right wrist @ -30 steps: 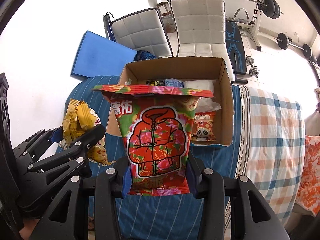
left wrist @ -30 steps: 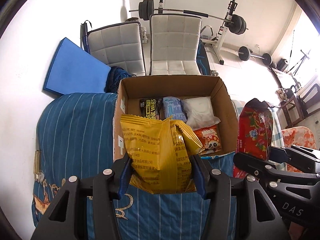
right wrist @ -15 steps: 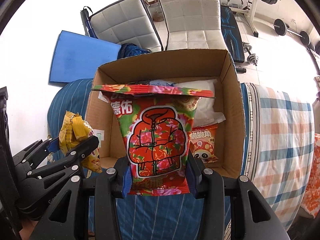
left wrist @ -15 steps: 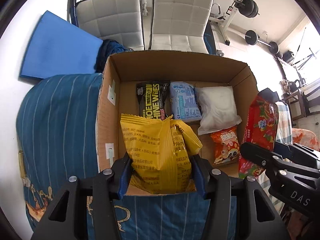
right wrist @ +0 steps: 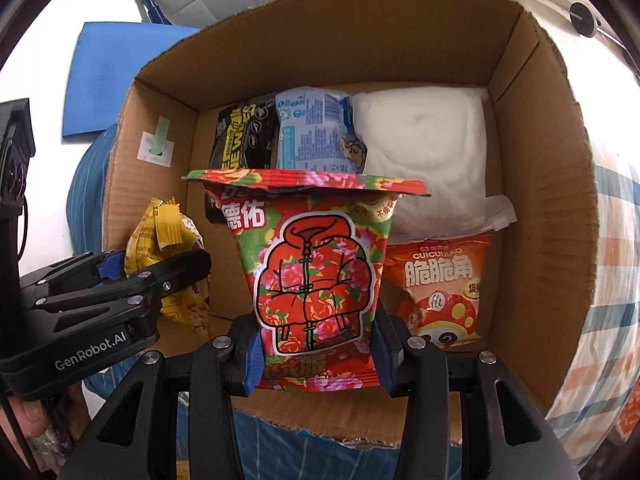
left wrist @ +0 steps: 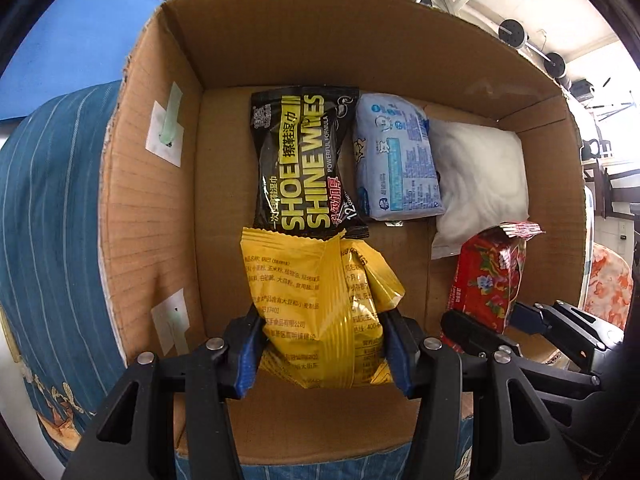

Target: Organize soft objects

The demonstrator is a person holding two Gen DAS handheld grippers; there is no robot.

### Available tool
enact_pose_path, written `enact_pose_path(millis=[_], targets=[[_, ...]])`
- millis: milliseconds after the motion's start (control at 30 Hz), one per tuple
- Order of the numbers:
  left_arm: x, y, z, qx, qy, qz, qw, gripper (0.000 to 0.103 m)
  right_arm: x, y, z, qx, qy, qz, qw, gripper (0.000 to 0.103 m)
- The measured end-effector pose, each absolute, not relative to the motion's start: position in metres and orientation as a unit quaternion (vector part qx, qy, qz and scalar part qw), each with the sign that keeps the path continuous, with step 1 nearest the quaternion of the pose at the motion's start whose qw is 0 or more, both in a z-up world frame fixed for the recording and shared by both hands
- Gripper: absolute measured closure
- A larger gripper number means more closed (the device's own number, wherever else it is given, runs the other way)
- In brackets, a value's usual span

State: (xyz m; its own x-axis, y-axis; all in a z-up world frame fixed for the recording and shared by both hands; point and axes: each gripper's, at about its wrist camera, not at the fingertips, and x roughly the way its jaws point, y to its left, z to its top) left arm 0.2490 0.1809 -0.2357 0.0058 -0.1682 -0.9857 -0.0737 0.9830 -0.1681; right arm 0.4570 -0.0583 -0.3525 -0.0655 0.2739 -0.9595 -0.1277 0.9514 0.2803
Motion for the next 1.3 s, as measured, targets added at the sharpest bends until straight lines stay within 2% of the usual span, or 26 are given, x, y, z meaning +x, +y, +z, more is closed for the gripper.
enact_pose_path(millis=[567, 700, 967, 1100, 1300], targets=[[0.258, 0.181, -0.303, -0.121, 0.778, -0.047, 0.615, 0.053, 0.469, -0.039, -0.421, 0.02, 0.764, 0.151, 0.627, 0.056], [0.255, 0.187, -0.312, -0.117, 0.788, -0.042, 0.603, 0.049, 0.473, -0.028, -0.429, 0.007, 0.769, 0.148, 0.621, 0.055], [0.253, 0.205, -0.313, -0.13, 0.79, -0.037, 0.598, 0.047, 0.467, -0.027, -0.434, 0.006, 0.775, 0.139, 0.617, 0.053], [0.259, 0.208, -0.294, -0.134, 0.783, -0.034, 0.607, 0.047, 0.467, -0.034, -0.421, 0.002, 0.772, 0.141, 0.62, 0.049], [0.251, 0.211, -0.264, -0.125, 0.766, -0.03, 0.63, 0.047, 0.458, -0.04, -0.396, -0.009, 0.761, 0.14, 0.633, 0.049]])
